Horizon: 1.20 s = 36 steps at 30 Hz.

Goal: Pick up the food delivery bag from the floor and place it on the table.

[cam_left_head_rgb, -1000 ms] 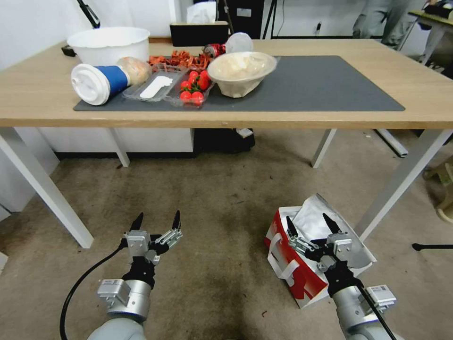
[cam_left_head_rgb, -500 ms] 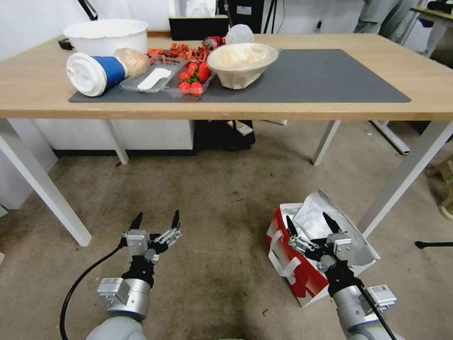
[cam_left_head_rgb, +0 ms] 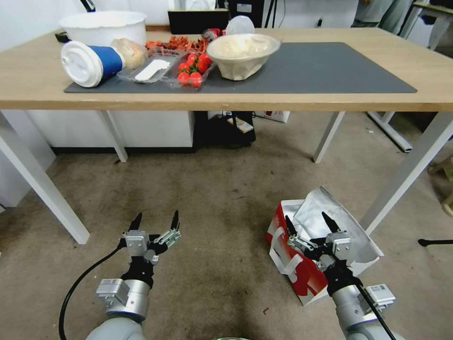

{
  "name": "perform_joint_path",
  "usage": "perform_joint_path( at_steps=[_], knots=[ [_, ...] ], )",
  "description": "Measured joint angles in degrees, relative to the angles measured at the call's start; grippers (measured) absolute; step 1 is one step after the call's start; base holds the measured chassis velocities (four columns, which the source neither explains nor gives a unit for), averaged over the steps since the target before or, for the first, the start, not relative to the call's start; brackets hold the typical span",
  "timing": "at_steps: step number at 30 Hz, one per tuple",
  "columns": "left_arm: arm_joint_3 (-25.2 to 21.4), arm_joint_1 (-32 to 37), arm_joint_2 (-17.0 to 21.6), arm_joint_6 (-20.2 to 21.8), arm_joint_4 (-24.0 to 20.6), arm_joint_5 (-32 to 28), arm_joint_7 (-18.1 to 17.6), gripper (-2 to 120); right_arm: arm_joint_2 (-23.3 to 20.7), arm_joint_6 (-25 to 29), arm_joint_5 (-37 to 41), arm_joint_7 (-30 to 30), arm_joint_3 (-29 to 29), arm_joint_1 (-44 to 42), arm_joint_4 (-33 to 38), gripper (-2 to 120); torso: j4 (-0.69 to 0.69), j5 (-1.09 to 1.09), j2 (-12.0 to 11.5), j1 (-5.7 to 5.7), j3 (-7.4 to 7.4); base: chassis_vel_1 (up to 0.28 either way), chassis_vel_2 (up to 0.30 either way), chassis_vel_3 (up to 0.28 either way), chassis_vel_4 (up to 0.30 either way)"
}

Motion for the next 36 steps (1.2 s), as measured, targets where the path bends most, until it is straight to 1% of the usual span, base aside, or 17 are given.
perform_joint_path(
  at_steps=[1, 2, 4, 8, 32, 36],
  knots=[
    [0.0, 0.0, -0.1, 0.0, 0.0, 0.0, 0.0, 100, 0.0, 0.0, 0.0, 0.0, 0.0, 0.0, 0.0, 100, 0.00, 0.00, -0.5, -0.01, -0.49, 0.000, 0.000, 0.000, 0.000],
    [0.0, 0.0, -0.1, 0.0, 0.0, 0.0, 0.0, 100, 0.0, 0.0, 0.0, 0.0, 0.0, 0.0, 0.0, 100, 0.00, 0.00, -0.5, -0.01, -0.49, 0.000, 0.000, 0.000, 0.000],
    [0.0, 0.0, -0.1, 0.0, -0.1, 0.1, 0.0, 100, 0.0, 0.0, 0.0, 0.0, 0.1, 0.0, 0.0, 100, 0.00, 0.00, -1.1, -0.05, -1.03, 0.000, 0.000, 0.000, 0.000],
    [0.0, 0.0, -0.1, -0.1, -0.1, 0.1, 0.0, 100, 0.0, 0.0, 0.1, 0.0, 0.1, 0.0, 0.0, 100, 0.00, 0.00, -1.9, -0.24, -1.12, 0.000, 0.000, 0.000, 0.000],
    [0.0, 0.1, -0.2, -0.2, -0.1, 0.2, 0.1, 100, 0.0, -0.1, 0.1, 0.0, 0.1, 0.1, -0.1, 100, 0.00, 0.00, -1.6, -0.26, -1.12, 0.000, 0.000, 0.000, 0.000],
    [-0.1, 0.0, -0.2, -1.5, 0.3, 0.2, 0.2, 100, 0.0, -0.1, 0.1, 0.0, 0.1, 0.1, -0.1, 100, 0.00, 0.00, -1.6, -0.24, -1.12, 0.000, 0.000, 0.000, 0.000]
  ],
)
